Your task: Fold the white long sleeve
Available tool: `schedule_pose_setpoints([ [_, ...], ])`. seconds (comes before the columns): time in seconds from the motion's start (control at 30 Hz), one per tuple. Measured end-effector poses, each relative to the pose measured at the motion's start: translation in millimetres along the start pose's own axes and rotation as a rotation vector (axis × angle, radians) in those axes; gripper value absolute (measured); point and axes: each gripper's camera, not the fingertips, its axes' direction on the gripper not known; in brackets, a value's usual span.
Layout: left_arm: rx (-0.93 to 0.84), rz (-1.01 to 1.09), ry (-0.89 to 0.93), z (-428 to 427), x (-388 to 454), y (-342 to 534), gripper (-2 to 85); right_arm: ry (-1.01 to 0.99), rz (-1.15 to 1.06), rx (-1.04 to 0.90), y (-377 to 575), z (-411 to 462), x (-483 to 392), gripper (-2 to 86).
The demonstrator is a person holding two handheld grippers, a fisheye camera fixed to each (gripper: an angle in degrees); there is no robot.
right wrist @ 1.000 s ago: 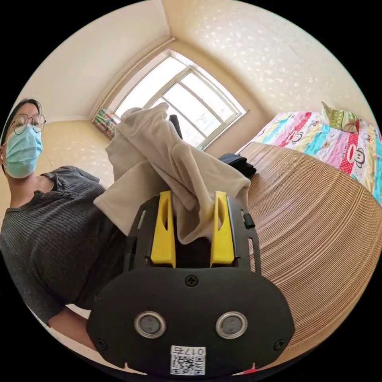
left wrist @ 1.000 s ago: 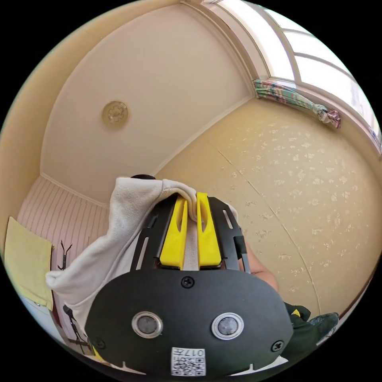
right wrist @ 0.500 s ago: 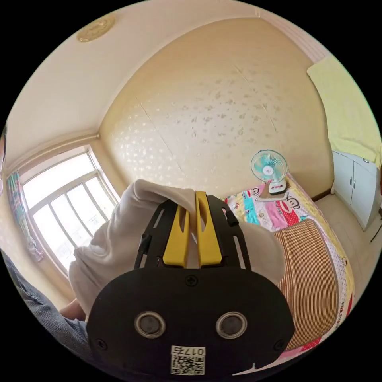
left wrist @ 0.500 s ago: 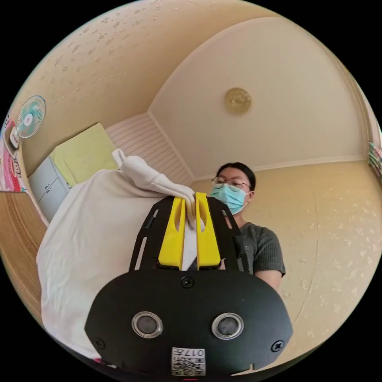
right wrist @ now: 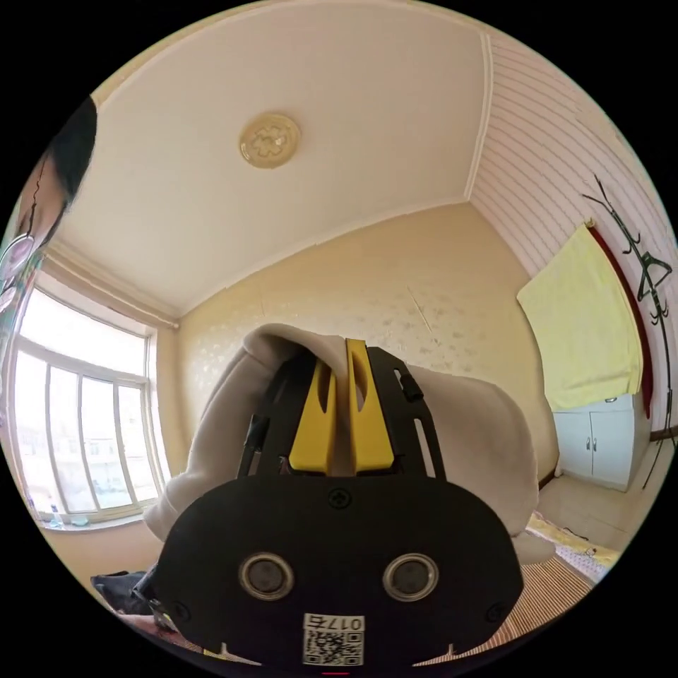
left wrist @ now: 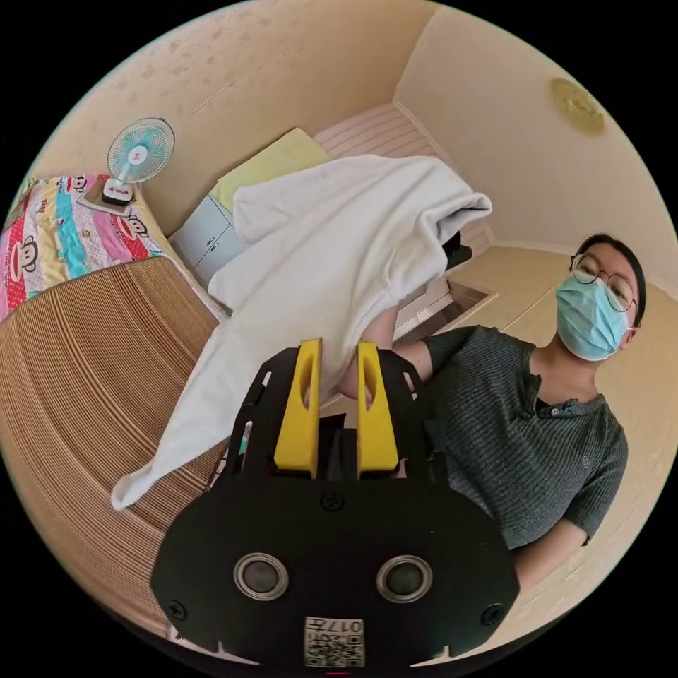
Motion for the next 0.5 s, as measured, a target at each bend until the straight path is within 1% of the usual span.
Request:
schedule_pose_setpoints([
  [0.07,-0.084,-0.029,-0.171,20,8,-2,18.9,0.036,-0.014,0.044,-9,-1,-10,4.5],
  [0.13,-0.108,-0.037,-0.235,40,10,-3,20.6,0.05,0.001,0.055,-21,2,-16,4.6],
  [0.2,-0.142,-0.019,-0.197,67,14,-9,20.7,0.075,0.014,0.062,-28,6,-20,4.6],
  [0.23,-0.17,-0.004,-0.197,84,19,-14,20.0,0.096,0.019,0.069,-32,8,-23,4.6],
  [0.3,-0.17,0.01,-0.281,94,30,-19,15.8,0.108,0.024,0.073,-37,10,-25,4.5],
  [0.33,-0.132,-0.003,-0.34,87,34,-19,9.5,0.101,0.02,0.076,-41,10,-23,4.5],
  [0.37,-0.067,-0.03,-0.367,70,36,-16,0.6,0.095,0.015,0.079,-43,9,-22,4.5],
  [0.5,0.126,-0.14,-0.268,-2,34,6,-0.6,0.113,-0.026,0.09,-55,1,1,4.4],
])
